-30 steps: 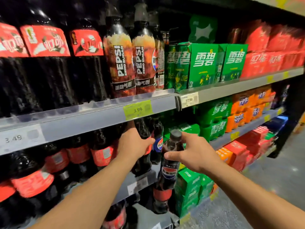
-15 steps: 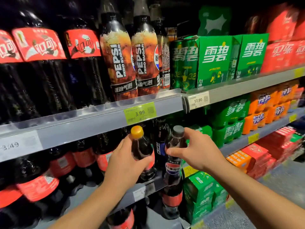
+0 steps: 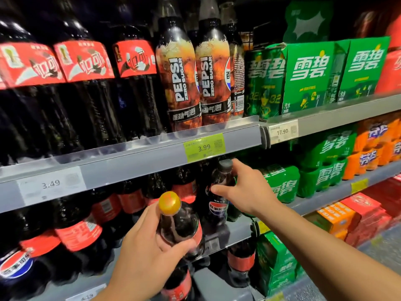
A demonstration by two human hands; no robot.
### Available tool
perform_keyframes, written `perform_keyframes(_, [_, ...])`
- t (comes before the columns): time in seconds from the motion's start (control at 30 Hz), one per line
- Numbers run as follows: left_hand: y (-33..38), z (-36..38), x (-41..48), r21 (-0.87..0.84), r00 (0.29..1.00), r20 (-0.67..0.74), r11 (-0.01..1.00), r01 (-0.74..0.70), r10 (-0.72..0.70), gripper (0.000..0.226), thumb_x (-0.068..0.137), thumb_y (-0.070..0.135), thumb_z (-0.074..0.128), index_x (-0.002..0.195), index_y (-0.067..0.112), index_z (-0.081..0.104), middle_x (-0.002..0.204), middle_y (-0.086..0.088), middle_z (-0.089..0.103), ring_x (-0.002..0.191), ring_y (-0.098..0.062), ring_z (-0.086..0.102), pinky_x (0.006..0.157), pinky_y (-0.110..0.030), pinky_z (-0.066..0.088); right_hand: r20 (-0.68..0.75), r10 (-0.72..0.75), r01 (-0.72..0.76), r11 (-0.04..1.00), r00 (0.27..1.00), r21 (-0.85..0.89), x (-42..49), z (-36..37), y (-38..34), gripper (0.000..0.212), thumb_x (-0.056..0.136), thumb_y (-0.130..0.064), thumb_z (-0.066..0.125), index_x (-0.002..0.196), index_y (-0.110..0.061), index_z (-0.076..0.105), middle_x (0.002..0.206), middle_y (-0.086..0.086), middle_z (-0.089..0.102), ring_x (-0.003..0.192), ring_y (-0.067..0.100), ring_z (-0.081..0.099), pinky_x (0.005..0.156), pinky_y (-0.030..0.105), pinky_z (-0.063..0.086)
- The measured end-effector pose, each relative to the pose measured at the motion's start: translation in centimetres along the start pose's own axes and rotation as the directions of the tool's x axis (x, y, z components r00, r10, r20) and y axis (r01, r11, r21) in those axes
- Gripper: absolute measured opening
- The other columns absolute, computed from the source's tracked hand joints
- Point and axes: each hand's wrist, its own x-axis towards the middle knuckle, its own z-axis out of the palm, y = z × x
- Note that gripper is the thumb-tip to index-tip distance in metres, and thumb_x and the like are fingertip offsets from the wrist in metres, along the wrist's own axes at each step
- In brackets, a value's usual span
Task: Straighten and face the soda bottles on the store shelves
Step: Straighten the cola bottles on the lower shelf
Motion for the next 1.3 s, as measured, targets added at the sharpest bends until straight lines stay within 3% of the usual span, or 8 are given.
perform_keyframes(0.13, [-0.8, -1.2, -0.1, 0.02, 0.999, -0.033, 0.999, 0.029, -0.028, 0.07, 0.053, 0.037, 0.087, 0.109, 0.055, 0.049, 0.085, 0.016, 0.062, 0.056, -0.006, 0.058, 0.061, -0.015, 0.04, -0.015, 0.011, -0.013, 0.992, 1.0, -0.122, 1.6, 1.9, -0.3, 0.04, 0.071, -0.054, 0.077, 0.084, -0.022, 0.056, 0.093, 0.002, 0.06, 0.092, 0.027, 0.061, 0.072, 0.031, 0.044])
perform_keyframes(0.4, [-1.6, -3.7, -0.4, -0.056, 0.993, -0.032, 0.992, 0.109, -0.111, 0.062, 0.056, 0.029, 0.089, 0.1, 0.054, 0.053, 0.06, 0.022, 0.058, 0.053, 0.002, 0.057, 0.055, -0.009, 0.039, -0.07, -0.021, -0.003, 0.945, 0.997, -0.328, 3.0, 3.7, -1.2, 0.048, 0.079, -0.06, 0.068, 0.08, -0.013, 0.058, 0.1, 0.016, 0.062, 0.092, 0.04, 0.063, 0.076, 0.038, 0.051])
perform_keyframes(0.53, [-3.6, -5.0, -1.1, -0.058, 0.986, -0.076, 0.988, 0.143, -0.147, 0.068, 0.054, 0.039, 0.086, 0.11, 0.058, 0.051, 0.075, 0.016, 0.066, 0.067, -0.004, 0.057, 0.076, -0.027, 0.051, -0.131, -0.033, -0.013, 0.94, 0.991, -0.341, 3.0, 4.4, -1.1, 0.057, 0.078, -0.057, 0.071, 0.058, -0.014, 0.039, 0.071, 0.012, 0.051, 0.077, 0.039, 0.063, 0.06, 0.033, 0.039])
perform_keyframes(0.73, [-4.7, -6.7, -0.9, -0.018, 0.98, -0.155, 0.993, 0.12, -0.122, 0.068, 0.06, 0.038, 0.083, 0.115, 0.057, 0.047, 0.066, 0.018, 0.056, 0.059, 0.003, 0.053, 0.063, -0.017, 0.041, -0.223, -0.061, -0.004, 0.96, 0.973, -0.281, 2.7, 5.1, -0.4, 0.057, 0.073, -0.054, 0.077, 0.097, -0.006, 0.059, 0.096, 0.021, 0.058, 0.086, 0.044, 0.06, 0.071, 0.044, 0.054])
perform_keyframes(0.93, [-5.1, -6.6, 0.6, 0.053, 0.976, -0.205, 0.994, 0.092, -0.08, 0.071, 0.062, 0.042, 0.079, 0.124, 0.051, 0.045, 0.116, 0.027, 0.059, 0.106, 0.005, 0.058, 0.092, -0.029, 0.05, -0.378, -0.116, 0.104, 0.993, 0.919, -0.052, 0.2, 5.4, -0.5, 0.032, 0.08, -0.027, 0.078, 0.089, -0.012, 0.052, 0.084, 0.008, 0.056, 0.075, 0.032, 0.057, 0.068, 0.04, 0.047])
perform_keyframes(1.07, [-4.6, -6.1, 0.6, 0.139, 0.977, -0.213, 0.99, 0.028, 0.002, 0.074, 0.065, 0.038, 0.08, 0.127, 0.052, 0.043, 0.118, 0.03, 0.054, 0.107, 0.007, 0.054, 0.089, -0.018, 0.044, -0.22, -0.352, 0.361, 0.932, 0.91, 0.003, -2.8, 6.7, -2.4, 0.024, 0.079, -0.022, 0.079, 0.076, -0.022, 0.056, 0.065, -0.009, 0.052, 0.057, 0.008, 0.051, 0.058, 0.024, 0.041])
perform_keyframes(1.2, [-4.4, -5.7, -0.8, 0.148, 0.98, -0.192, 0.989, -0.025, 0.054, 0.078, 0.061, 0.037, 0.082, 0.128, 0.051, 0.044, 0.114, 0.024, 0.061, 0.086, 0.002, 0.059, 0.083, -0.02, 0.049, 0.112, -0.511, 0.479, 0.849, 0.853, 0.225, -5.9, 9.2, -5.5, 0.05, 0.081, -0.036, 0.073, 0.126, -0.038, 0.053, 0.1, -0.019, 0.054, 0.066, 0.006, 0.061, 0.063, 0.011, 0.044])
perform_keyframes(1.3, [-4.7, -5.9, -1.1, 0.125, 0.978, -0.2, 0.992, -0.026, 0.051, 0.08, 0.064, 0.032, 0.083, 0.125, 0.059, 0.04, 0.11, 0.018, 0.066, 0.063, -0.004, 0.063, 0.071, -0.026, 0.055, 0.151, -0.501, 0.451, 0.85, 0.852, 0.273, -5.7, 10.7, -6.2, 0.067, 0.08, -0.033, 0.075, 0.139, -0.039, 0.044, 0.122, -0.02, 0.05, 0.075, -0.002, 0.064, 0.069, 0.01, 0.048])
